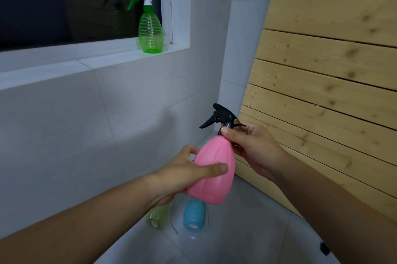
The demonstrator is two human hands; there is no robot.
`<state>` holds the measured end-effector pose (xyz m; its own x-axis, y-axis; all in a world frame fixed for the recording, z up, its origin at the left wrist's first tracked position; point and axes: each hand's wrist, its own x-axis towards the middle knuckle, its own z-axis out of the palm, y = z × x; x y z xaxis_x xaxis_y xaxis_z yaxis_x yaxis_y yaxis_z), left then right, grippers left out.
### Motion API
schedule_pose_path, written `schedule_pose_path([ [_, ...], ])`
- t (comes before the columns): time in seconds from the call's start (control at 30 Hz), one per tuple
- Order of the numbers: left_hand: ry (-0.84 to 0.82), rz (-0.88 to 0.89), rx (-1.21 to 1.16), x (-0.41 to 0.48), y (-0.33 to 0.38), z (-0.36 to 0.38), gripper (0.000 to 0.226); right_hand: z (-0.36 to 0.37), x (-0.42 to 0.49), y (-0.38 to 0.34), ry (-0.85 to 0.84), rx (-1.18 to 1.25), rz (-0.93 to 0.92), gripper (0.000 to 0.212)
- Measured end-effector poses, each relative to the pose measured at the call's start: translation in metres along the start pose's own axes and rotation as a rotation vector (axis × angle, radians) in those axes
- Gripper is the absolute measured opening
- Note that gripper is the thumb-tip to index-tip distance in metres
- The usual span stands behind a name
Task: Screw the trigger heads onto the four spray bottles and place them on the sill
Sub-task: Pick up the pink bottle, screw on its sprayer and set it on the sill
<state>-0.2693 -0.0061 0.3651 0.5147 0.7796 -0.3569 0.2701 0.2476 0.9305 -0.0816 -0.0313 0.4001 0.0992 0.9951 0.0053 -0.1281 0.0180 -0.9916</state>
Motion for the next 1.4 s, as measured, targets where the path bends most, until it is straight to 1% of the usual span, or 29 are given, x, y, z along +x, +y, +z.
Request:
schedule_pose_path([
  [0.03, -0.036, -0.001, -0.017, 0.002, -0.001, 0.001, 0.090, 0.000, 0.000, -0.001, 0.001, 0.002, 0.004, 0.014],
  [0.1, -0.092, -0.023, -0.115, 0.004, -0.002, 0.001, 0.073, 0.001, 0.000, -0.002, 0.013, 0.013, 0.014, 0.021],
  [0.17, -0.108, -0.025, -0.156, 0.003, -0.003, -0.001, 0.067, 0.001, 0.000, -0.003, 0.024, 0.024, 0.023, 0.019],
  [0.23, -0.061, -0.002, -0.122, 0.003, -0.004, -0.001, 0.071, 0.002, -0.001, -0.002, 0.030, 0.025, 0.017, 0.016],
  [0.33, 0.021, 0.031, -0.053, 0.003, -0.004, 0.000, 0.086, 0.001, -0.001, -0.003, 0.042, 0.029, 0.001, 0.014],
  [0.4, -0.042, 0.028, -0.089, 0.004, -0.005, 0.000, 0.088, 0.001, -0.001, -0.006, 0.014, 0.045, 0.002, 0.014],
  [0.5, -0.224, 0.010, -0.158, 0.001, -0.003, -0.002, 0.077, 0.003, -0.001, -0.009, -0.041, 0.071, 0.008, 0.016],
  [0.57, -0.249, 0.019, -0.173, 0.003, -0.005, -0.006, 0.074, 0.003, -0.002, -0.009, -0.068, 0.096, 0.004, 0.016],
  [0.73, -0.201, 0.109, -0.194, 0.005, -0.010, -0.007, 0.072, 0.006, -0.004, -0.010, -0.156, 0.166, 0.009, 0.017],
  [0.83, -0.170, 0.160, -0.177, 0.003, -0.012, -0.006, 0.069, 0.006, -0.004, -0.010, -0.204, 0.239, 0.014, 0.026],
  [0.9, -0.132, 0.192, -0.145, 0.002, -0.011, -0.004, 0.069, 0.008, -0.004, -0.011, -0.212, 0.245, 0.012, 0.026],
  [1.03, -0.051, 0.230, -0.063, 0.000, -0.008, -0.003, 0.078, 0.011, -0.003, -0.009, -0.166, 0.192, -0.008, 0.020],
  [1.1, -0.017, 0.248, -0.042, 0.001, -0.008, -0.003, 0.078, 0.012, -0.001, -0.006, -0.125, 0.168, -0.014, 0.019],
  [1.27, 0.045, 0.279, -0.030, 0.004, -0.009, -0.003, 0.060, 0.014, 0.000, -0.001, -0.027, 0.115, -0.043, 0.023],
  [1.33, 0.077, 0.293, -0.022, 0.003, -0.008, -0.002, 0.058, 0.015, 0.001, 0.000, -0.013, 0.111, -0.049, 0.024],
  [1.4, 0.102, 0.304, 0.002, 0.002, -0.007, 0.001, 0.061, 0.014, 0.001, -0.001, -0.005, 0.106, -0.049, 0.026],
])
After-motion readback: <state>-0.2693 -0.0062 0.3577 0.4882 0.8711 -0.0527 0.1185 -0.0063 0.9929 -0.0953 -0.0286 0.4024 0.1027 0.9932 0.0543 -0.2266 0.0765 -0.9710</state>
